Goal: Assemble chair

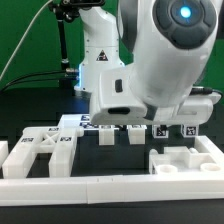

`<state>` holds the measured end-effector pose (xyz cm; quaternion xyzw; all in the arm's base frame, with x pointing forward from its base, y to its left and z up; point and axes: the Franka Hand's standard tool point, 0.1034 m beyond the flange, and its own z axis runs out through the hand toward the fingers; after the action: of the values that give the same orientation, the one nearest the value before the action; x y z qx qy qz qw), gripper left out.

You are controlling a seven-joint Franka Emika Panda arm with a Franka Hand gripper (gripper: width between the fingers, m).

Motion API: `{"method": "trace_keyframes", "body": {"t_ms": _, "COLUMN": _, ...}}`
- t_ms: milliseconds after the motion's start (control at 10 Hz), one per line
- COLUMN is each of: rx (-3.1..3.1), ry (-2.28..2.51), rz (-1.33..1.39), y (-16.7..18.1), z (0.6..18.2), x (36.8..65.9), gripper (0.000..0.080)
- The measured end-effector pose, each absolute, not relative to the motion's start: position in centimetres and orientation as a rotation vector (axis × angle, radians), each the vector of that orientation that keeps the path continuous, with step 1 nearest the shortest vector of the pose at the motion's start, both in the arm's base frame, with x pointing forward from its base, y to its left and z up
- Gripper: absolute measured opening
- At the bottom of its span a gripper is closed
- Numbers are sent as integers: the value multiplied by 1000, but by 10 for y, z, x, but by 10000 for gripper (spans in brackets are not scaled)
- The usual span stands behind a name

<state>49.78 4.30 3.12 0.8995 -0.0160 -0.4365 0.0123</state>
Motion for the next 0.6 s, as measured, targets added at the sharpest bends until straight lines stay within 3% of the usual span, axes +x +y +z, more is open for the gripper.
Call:
{"method": "trace_keyframes", "body": {"t_ms": 400, "rx": 2807, "ry": -51, "rz": -1349, "y": 44, "z": 28, "x": 497, "gripper": 649}}
{"method": "trace_keyframes", "body": {"t_ms": 600, "rx": 2799, "ry": -42, "rz": -1353, "y": 50, "z": 19, "x": 476, "gripper": 649}}
